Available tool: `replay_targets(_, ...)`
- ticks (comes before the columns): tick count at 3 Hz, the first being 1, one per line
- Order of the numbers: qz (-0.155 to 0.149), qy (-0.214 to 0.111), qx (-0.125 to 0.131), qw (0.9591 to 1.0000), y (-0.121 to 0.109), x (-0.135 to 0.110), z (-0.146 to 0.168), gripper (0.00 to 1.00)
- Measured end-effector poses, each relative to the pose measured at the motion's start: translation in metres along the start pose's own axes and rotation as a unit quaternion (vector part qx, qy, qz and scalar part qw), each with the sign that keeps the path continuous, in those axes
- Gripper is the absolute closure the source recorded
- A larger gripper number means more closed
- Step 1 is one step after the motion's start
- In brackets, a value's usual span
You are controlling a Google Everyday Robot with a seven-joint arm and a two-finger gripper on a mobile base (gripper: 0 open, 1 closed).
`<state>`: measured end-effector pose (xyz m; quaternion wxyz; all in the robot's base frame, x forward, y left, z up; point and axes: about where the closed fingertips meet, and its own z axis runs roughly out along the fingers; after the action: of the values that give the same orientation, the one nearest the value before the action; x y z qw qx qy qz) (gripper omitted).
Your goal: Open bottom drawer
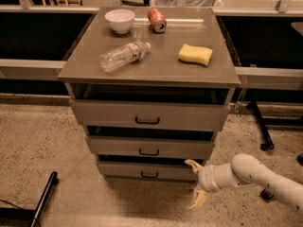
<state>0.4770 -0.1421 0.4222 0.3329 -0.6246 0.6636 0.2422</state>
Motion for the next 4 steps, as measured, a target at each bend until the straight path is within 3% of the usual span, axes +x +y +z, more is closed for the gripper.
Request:
replay_targets(1,-0.011,-0.084,-0.008,0.9964,0.001,0.03,0.012,0.0)
replay_targets(2,-0.032,-0.117,-0.009,0.9926,0.002,0.053,0.027,0.0)
replay_targets(3,-0.025,-0.108,-0.01,0.9938,0.002,0.057,0.032,0.0)
replay_targets(4,-0.086,-0.053,-0.007,0.9949,-0.01,0.088,0.051,0.0)
